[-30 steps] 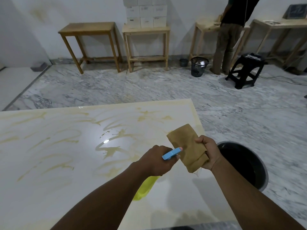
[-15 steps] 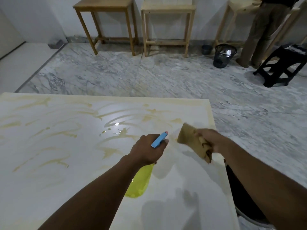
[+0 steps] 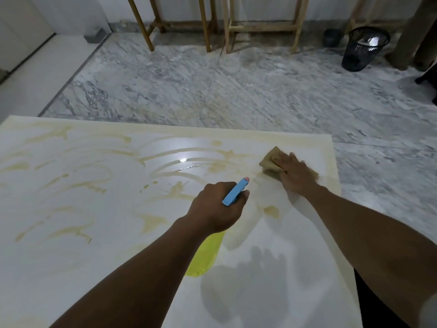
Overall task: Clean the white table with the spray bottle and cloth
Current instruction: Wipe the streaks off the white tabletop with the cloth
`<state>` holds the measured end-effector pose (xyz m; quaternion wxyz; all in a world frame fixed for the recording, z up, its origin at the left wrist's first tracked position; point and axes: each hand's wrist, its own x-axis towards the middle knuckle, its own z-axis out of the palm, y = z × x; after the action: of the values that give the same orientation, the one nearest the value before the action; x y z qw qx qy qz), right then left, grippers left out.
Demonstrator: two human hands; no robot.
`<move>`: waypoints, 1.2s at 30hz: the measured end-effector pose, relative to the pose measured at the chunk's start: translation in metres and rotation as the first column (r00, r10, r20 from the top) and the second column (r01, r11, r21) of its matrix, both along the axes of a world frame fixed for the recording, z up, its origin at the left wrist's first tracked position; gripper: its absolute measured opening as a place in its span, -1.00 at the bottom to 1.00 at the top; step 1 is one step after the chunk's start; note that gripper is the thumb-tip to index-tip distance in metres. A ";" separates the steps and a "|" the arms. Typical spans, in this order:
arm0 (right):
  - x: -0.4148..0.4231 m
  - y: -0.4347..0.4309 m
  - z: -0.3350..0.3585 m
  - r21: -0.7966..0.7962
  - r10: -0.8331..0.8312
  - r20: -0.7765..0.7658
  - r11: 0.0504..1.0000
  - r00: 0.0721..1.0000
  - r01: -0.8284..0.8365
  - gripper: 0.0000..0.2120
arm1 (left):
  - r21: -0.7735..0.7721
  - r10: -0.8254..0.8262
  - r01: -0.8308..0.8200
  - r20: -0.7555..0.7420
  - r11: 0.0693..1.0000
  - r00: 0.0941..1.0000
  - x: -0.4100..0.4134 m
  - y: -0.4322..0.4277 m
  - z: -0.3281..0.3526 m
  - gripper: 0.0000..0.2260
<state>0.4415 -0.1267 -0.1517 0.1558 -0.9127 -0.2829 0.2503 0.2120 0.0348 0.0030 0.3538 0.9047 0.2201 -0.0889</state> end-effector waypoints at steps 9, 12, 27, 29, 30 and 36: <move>-0.058 -0.021 -0.017 -0.016 0.066 0.107 0.998 0.992 -0.064 -0.30 | -0.036 0.017 -0.018 -0.010 0.999 1.000 -0.010 -0.004 -0.009 -0.65; -0.104 -0.032 -0.024 -0.010 0.092 0.139 0.996 0.986 -0.091 -0.26 | -0.038 0.013 -0.013 0.003 0.999 1.000 -0.024 -0.007 -0.005 -0.65; -0.345 -0.066 0.004 0.388 -0.202 -0.157 0.888 0.967 0.248 -0.65 | -0.071 0.001 0.003 0.057 0.997 0.998 -0.136 -0.026 0.000 -0.64; -0.318 -0.064 0.043 0.335 -0.347 -0.342 0.824 0.874 0.458 -0.74 | -0.073 0.018 -0.013 0.073 0.997 0.997 -0.137 -0.025 0.000 -0.65; -0.294 -0.064 0.059 0.281 -0.414 -0.395 0.796 0.820 0.537 -0.80 | -0.072 0.028 -0.022 0.078 0.997 0.997 -0.134 -0.024 0.000 -0.65; -0.127 -0.063 0.120 0.349 -0.488 -0.479 0.657 0.730 0.668 -0.76 | -0.035 0.059 -0.056 0.106 0.998 0.993 -0.088 -0.016 0.000 -0.64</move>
<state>0.3140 -0.1899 -0.0316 0.5052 -0.8231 0.0050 0.2593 0.1237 0.0185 0.0029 0.3819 0.8957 0.2254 -0.0338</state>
